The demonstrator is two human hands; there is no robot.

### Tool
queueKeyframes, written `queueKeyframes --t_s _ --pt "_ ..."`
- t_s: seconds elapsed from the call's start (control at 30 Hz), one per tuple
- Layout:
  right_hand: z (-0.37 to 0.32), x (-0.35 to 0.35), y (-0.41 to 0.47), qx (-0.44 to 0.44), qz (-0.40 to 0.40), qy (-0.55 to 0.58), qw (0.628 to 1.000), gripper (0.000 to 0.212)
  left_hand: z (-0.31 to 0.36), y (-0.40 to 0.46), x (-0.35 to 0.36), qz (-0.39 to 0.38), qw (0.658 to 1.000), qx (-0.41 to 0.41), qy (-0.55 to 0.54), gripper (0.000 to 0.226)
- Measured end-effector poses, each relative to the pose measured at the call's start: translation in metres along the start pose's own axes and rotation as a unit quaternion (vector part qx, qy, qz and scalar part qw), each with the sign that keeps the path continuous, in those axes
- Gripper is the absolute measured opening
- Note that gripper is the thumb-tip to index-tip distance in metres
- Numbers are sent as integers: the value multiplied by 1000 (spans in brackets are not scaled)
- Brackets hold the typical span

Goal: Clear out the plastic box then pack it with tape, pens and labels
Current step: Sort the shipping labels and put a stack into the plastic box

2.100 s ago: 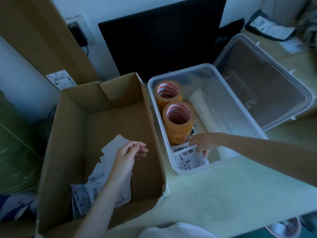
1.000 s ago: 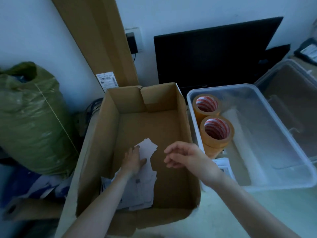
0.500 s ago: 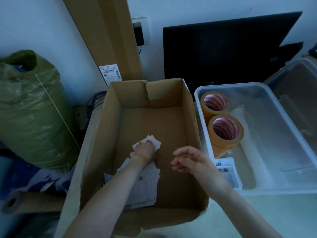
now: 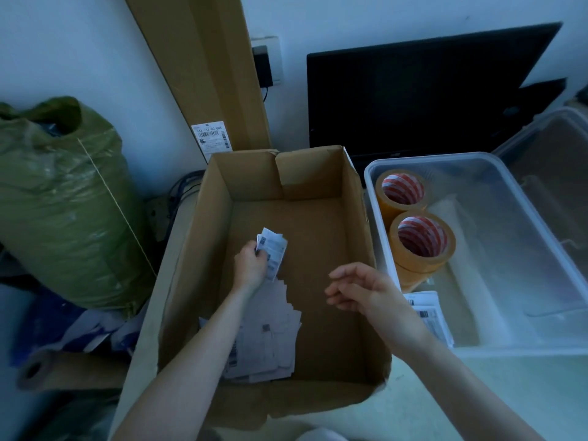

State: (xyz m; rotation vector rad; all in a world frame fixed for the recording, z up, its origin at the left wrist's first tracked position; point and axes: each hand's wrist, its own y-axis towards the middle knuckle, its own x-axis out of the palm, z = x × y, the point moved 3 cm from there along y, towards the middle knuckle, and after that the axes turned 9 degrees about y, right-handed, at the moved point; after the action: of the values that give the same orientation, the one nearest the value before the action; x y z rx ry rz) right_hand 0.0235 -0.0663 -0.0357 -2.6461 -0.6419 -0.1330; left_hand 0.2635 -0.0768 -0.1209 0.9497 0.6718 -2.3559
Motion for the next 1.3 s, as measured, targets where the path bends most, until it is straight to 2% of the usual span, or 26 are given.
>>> queueKeyframes --t_s 0.1,0.23,0.3,0.37,0.43,0.5,0.6,0.8,0.93,1.1,1.23,1.3 --pt "-2 2 2 -7 22 -8 1000 20 16 -28 -23 -48 986 -21 -160 16" --pt "-2 9 7 -5 34 -29 999 27 32 -71 -48 -88 965 -30 -247 18" --pt "-2 14 8 7 15 -49 999 31 38 -90 -57 -93 963 -21 -251 14" --pt "-3 18 5 12 -16 -73 997 23 44 -104 -59 -88 966 -10 -243 12" --pt "-4 23 1 -7 -44 -96 994 14 45 -114 -58 -70 969 -7 -237 12" --pt "-4 24 -1 -30 -47 -112 992 17 45 -119 -55 -46 976 -2 -213 13" --pt "-4 21 -5 -51 -34 -81 995 18 40 -125 -51 -15 983 -2 -184 16" --pt "-5 17 -12 -72 -42 -37 996 18 36 -135 -47 17 964 -40 -262 14" --pt "-3 20 -15 -84 -54 -67 993 18 41 -141 -46 16 952 -51 -300 11" --pt "-1 17 -15 -93 -53 -118 987 17 45 -142 -45 -15 972 -4 -235 11" --pt "1 15 -12 -59 -48 -112 991 16 42 -137 -45 -63 982 21 -178 13" --pt "1 14 -11 -47 -43 -106 992 15 39 -131 -45 -78 980 21 -183 14"
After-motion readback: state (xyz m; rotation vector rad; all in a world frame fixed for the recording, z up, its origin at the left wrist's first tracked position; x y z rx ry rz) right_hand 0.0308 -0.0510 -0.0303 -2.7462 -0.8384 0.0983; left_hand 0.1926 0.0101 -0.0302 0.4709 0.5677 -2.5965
